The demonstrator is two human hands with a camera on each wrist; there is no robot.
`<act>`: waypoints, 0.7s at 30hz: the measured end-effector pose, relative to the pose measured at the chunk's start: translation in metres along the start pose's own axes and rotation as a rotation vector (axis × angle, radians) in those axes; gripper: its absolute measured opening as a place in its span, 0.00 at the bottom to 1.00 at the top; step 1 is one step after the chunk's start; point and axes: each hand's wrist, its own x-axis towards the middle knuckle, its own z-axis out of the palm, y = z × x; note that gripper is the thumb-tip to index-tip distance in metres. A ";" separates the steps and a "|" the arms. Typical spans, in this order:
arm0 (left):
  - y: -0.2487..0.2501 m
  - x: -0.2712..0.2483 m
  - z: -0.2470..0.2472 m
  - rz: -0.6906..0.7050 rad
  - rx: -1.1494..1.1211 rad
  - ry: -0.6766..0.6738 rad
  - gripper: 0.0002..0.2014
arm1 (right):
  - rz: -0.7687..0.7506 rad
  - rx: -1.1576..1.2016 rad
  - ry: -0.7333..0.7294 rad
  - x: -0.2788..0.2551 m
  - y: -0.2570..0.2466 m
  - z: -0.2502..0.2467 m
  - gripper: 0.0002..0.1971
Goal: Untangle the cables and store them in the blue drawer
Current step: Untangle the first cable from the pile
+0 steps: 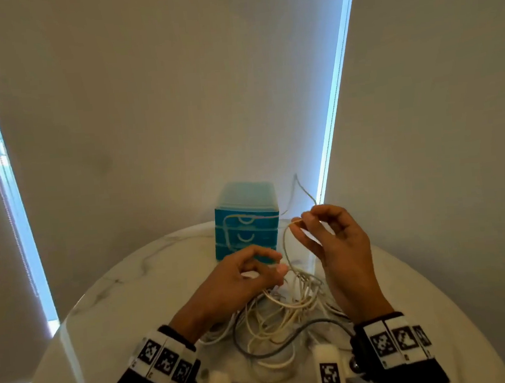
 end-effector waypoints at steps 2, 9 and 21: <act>0.001 0.001 0.006 0.030 -0.013 0.094 0.12 | 0.073 0.038 -0.063 -0.003 0.007 0.006 0.09; -0.010 0.007 -0.002 0.104 -0.101 0.403 0.08 | 0.099 -0.374 -0.125 -0.008 0.028 -0.005 0.11; -0.006 0.003 -0.015 0.046 -0.286 0.611 0.11 | 0.167 -0.789 -0.463 -0.019 0.033 -0.014 0.09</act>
